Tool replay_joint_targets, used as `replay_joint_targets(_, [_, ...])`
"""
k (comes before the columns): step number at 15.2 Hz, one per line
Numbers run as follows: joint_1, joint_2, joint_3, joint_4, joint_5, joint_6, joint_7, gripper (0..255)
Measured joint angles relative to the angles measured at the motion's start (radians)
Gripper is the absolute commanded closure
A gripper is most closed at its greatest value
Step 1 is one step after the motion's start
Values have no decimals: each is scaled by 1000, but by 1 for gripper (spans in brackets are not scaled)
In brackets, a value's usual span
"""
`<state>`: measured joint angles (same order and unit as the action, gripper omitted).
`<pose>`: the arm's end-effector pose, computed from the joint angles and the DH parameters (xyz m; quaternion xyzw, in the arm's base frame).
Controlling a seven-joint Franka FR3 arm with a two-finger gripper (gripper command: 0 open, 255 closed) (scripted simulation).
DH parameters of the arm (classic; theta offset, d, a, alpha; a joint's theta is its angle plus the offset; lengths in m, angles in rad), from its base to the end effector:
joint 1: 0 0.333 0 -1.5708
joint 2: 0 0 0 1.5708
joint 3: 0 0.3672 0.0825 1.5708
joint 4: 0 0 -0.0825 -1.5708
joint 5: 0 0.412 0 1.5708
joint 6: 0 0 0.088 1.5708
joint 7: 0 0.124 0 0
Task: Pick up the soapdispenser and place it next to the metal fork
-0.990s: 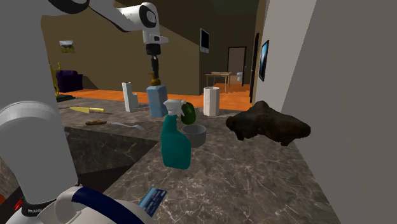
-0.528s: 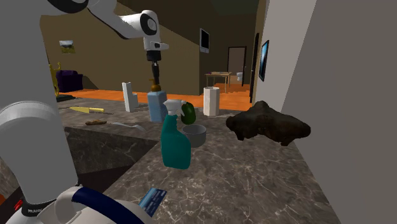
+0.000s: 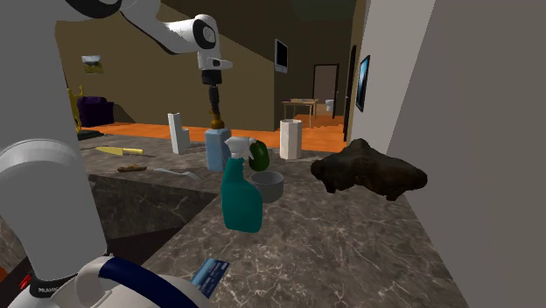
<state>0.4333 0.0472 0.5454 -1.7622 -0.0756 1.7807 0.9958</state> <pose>0.3475 0.4924 0.5564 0.9996 -0.0004 0.0146 0.0226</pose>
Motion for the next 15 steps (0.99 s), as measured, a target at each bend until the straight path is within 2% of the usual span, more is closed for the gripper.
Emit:
replay_joint_targets(4, [0,0,0,0,0,0,0,0])
replay_joint_targets(9, [6,11,4,120,-5,-109,2,0])
replay_joint_targets(15, [7,12,5,140,-5,-130,3,0])
